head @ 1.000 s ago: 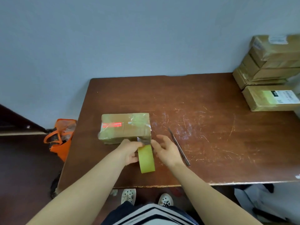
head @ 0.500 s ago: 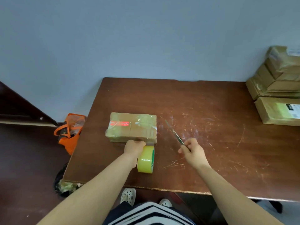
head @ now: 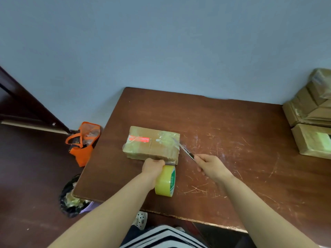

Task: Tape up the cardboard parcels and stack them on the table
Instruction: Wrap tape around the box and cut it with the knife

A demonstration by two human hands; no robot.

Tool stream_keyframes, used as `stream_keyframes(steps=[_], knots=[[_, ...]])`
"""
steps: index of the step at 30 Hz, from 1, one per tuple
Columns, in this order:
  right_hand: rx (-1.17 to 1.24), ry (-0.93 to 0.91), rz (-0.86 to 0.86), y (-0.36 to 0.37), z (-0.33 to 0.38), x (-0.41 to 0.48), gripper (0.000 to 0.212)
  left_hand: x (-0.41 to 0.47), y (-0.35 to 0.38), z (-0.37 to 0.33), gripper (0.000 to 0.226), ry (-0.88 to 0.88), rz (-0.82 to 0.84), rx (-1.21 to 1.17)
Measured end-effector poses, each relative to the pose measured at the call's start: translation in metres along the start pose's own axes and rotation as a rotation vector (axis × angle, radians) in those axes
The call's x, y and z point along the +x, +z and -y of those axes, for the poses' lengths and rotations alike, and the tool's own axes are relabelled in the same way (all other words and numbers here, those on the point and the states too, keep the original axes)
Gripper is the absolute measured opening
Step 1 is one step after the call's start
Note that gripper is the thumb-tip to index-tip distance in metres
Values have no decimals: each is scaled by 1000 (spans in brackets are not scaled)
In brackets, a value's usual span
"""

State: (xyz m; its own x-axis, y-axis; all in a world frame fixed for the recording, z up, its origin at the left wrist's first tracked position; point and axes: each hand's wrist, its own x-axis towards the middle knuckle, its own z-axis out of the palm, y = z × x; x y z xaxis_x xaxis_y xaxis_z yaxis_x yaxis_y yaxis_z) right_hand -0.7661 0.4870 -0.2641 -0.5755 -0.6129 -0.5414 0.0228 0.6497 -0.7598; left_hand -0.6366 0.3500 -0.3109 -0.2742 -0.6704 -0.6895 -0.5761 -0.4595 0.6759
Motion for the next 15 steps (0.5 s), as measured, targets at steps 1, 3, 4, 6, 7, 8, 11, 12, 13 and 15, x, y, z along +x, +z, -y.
stream_keyframes(steps=[1,3,4,6,7,8,11,12,13,15], knots=[[-14,-27,6,-1,3,-1,22,0,0,0,22,-2,0,-2],[-93,-73,58,-5,10,-2,17,0,-1,0,23,-12,6,-6],[-189,-104,83,-6,13,-3,16,-1,-1,1,23,-17,11,-6],[-468,-191,73,-9,20,-6,19,-1,-2,0,24,-18,16,-8],[-593,-235,40,-10,23,-7,20,-2,-2,0,24,-16,17,-11],[-684,-274,1,-10,26,-7,20,-2,-2,0,26,-13,20,-15],[-912,-353,-80,-10,33,-10,31,-1,-2,0,26,-6,28,-17],[-978,-371,-87,-9,34,-10,32,-2,-2,0,23,-1,32,-12],[-1034,-386,-87,-9,35,-10,33,-2,-2,0,19,4,34,-7],[-1123,-402,-78,-8,36,-10,35,-1,-2,0,18,6,27,1]])
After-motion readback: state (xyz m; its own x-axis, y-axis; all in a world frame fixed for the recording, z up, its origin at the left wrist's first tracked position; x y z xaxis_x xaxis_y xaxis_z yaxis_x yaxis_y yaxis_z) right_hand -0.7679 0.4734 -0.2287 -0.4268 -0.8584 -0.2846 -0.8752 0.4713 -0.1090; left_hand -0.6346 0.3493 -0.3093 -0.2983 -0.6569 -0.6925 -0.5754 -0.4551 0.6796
